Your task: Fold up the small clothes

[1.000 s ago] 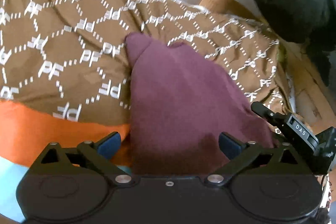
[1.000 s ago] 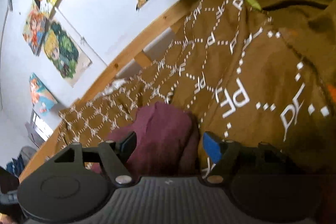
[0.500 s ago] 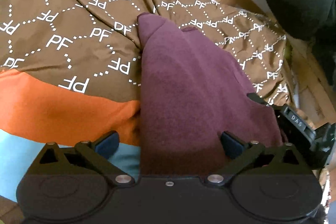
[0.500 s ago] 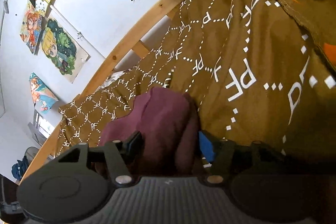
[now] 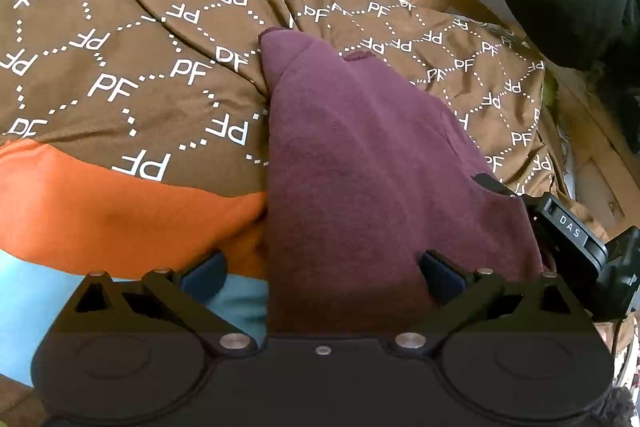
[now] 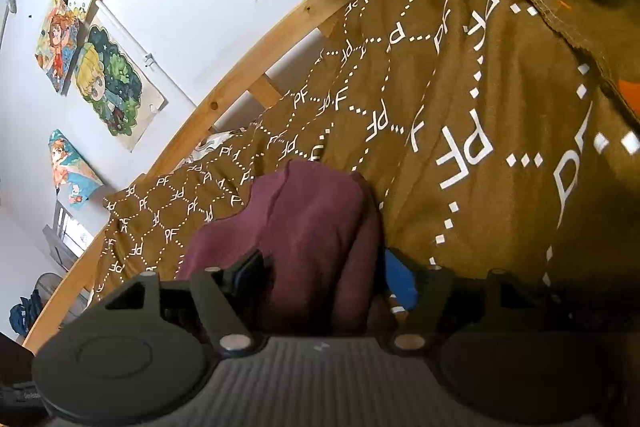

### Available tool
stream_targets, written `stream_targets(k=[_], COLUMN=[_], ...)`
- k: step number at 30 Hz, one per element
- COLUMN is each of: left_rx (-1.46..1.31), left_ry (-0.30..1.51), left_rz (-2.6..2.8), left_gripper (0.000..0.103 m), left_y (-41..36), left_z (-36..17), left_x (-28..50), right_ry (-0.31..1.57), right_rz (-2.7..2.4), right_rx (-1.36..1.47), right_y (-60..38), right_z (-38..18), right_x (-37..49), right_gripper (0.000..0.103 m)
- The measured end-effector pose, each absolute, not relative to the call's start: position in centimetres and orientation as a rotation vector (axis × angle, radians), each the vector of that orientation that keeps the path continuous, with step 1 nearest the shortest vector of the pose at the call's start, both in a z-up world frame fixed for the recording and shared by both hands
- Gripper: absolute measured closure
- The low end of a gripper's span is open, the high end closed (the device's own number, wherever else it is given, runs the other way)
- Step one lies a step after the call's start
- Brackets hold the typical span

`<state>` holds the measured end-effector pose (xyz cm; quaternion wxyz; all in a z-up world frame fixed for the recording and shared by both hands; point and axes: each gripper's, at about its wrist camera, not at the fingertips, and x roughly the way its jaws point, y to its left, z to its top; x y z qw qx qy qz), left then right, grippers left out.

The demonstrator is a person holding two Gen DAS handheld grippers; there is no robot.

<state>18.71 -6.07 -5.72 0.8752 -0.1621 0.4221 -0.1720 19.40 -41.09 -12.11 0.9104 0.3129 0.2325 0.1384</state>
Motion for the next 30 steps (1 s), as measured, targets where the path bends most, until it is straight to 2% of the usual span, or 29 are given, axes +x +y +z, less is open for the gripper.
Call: stream_targets(k=[4,7,9,14,15,17,18,19,22,25,30], left_rx=[-0.348,-0.347,-0.347,-0.357,-0.363,-0.374,-0.386,-0.387,-0.360,-0.327,-0.263], left_ry=[0.883,0.882,0.878,0.904,0.915,0.919,0.923,0.933,0.949,0.951,1.032], left_rz=[-0.361,-0.360,-0.358,-0.376,-0.381,-0.418,-0.451,-0.454,-0.446,-0.454,-0.539], left_gripper=[0.001,0.001,0.001,0.001,0.003,0.023,0.028,0.030,0.047,0.055,0.056], left_y=[-6.0,-6.0,-6.0,-5.6,-5.4,-5.2,-5.2,-5.3,-5.5,-5.3,-3.5], left_z=[-5.8,-5.8,-5.9,-5.8,-5.7,-5.3,-5.1,-5.0,-4.4,-3.0,0.2], left_x=[18.8,18.8,18.7,19.1,19.3,19.5,19.6,19.6,20.0,20.4,22.0], right_ry=[0.476,0.477,0.480,0.475,0.473,0.468,0.467,0.464,0.445,0.417,0.423], right_rz=[0.273,0.276,0.282,0.292,0.290,0.286,0.283,0.281,0.282,0.290,0.275], right_rx=[0.605,0.609,0.613,0.582,0.570,0.553,0.554,0.562,0.587,0.580,0.594], right_y=[-40.7,-40.7,-40.6,-40.1,-40.0,-39.7,-39.6,-39.6,-39.6,-39.2,-37.4], right_z=[-11.6,-11.5,-11.5,-10.9,-10.7,-10.3,-10.2,-10.0,-9.3,-8.0,-6.1], right_x=[19.4,19.4,19.4,19.2,19.1,18.9,18.8,18.7,18.3,17.8,16.3], right_gripper=[0.033,0.038,0.051,0.072,0.075,0.078,0.080,0.081,0.082,0.084,0.085])
